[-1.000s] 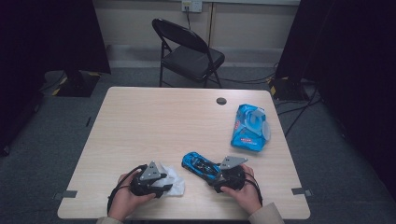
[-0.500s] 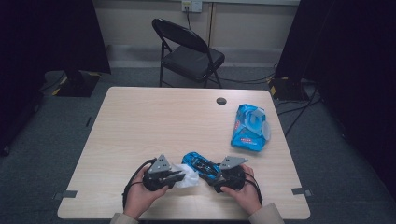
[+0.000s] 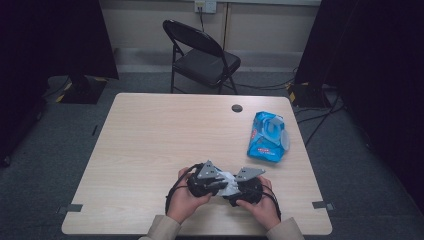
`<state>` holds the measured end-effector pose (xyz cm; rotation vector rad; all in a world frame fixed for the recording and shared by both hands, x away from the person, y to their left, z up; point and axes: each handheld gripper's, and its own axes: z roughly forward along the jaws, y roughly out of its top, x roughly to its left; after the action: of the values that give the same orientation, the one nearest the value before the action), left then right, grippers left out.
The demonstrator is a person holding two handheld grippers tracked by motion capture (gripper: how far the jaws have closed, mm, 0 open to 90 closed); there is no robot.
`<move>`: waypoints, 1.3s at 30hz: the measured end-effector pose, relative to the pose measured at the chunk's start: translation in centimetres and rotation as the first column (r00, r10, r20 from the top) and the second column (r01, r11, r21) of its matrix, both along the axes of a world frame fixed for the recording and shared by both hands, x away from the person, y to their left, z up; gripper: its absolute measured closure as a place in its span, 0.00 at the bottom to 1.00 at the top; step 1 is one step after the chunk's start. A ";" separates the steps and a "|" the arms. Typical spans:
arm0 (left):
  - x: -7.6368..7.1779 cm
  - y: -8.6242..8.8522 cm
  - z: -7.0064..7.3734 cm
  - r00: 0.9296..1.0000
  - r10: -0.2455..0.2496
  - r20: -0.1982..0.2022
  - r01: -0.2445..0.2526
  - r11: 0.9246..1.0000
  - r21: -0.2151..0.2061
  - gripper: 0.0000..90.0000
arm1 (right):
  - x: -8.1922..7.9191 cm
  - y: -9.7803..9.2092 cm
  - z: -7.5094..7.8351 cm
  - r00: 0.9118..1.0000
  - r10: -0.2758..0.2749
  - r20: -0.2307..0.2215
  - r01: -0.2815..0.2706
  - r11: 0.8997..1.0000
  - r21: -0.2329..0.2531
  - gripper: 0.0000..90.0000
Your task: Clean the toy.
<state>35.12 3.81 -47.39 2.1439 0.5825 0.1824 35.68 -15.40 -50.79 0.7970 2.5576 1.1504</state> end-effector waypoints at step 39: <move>1.6 5.1 -0.7 0.990 0.142 -0.006 -0.141 0.989 0.032 0.93 | 0.0 0.0 0.0 1.000 0.000 0.002 0.000 1.000 0.000 0.27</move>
<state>36.74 8.93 -48.11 2.1347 0.7415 0.2623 35.63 -15.40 -50.80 0.7961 2.5560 1.1506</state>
